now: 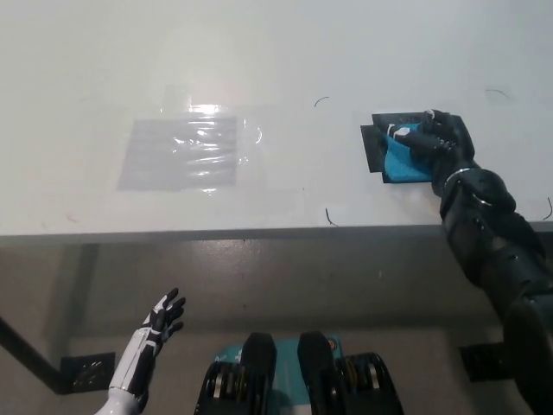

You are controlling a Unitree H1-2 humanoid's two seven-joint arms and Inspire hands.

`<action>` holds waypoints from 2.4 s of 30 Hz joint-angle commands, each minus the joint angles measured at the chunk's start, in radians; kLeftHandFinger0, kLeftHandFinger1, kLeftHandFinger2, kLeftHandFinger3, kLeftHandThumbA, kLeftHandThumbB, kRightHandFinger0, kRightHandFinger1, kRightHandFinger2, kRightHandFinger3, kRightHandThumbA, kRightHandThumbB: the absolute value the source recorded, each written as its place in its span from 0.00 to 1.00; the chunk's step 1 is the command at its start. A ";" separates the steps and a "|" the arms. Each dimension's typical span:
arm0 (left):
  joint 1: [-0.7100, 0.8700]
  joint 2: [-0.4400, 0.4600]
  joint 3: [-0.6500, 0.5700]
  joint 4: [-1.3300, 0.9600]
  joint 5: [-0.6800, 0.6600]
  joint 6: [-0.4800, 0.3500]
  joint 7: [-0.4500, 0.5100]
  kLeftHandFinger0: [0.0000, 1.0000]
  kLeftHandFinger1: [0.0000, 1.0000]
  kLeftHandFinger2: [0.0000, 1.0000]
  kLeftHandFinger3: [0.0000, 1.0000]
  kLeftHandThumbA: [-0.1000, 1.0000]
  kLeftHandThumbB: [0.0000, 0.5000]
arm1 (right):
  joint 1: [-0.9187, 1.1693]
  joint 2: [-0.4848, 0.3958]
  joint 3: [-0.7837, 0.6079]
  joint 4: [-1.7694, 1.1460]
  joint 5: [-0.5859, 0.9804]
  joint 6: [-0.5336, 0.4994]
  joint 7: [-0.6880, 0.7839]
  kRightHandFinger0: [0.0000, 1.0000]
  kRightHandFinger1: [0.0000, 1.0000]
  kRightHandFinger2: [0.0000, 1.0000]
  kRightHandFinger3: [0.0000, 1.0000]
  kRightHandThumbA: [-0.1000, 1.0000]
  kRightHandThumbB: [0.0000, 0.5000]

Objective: A soft sponge is kept on the balc marked spot on the table infront of the robot and it uses its right hand fist to press down on it and drrags it across the table in a back and forth manner twice to clean it

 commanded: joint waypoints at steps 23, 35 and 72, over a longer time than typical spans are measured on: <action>-0.012 0.017 -0.003 -0.027 0.023 -0.030 -0.001 1.00 1.00 1.00 1.00 1.00 0.88 | -0.007 0.124 0.040 0.011 -0.068 -0.008 0.001 0.00 0.00 0.09 0.06 1.00 0.37; -0.010 0.025 -0.001 -0.029 0.020 -0.029 -0.008 1.00 1.00 1.00 1.00 1.00 0.90 | -0.044 0.277 0.080 0.002 -0.111 -0.039 -0.004 0.04 0.03 0.18 0.05 1.00 0.30; 0.002 0.021 -0.006 -0.037 0.043 -0.011 0.004 1.00 1.00 1.00 1.00 1.00 0.94 | 0.177 -0.107 -0.041 0.018 -0.071 -0.033 -0.003 0.00 0.00 0.05 0.03 1.00 0.31</action>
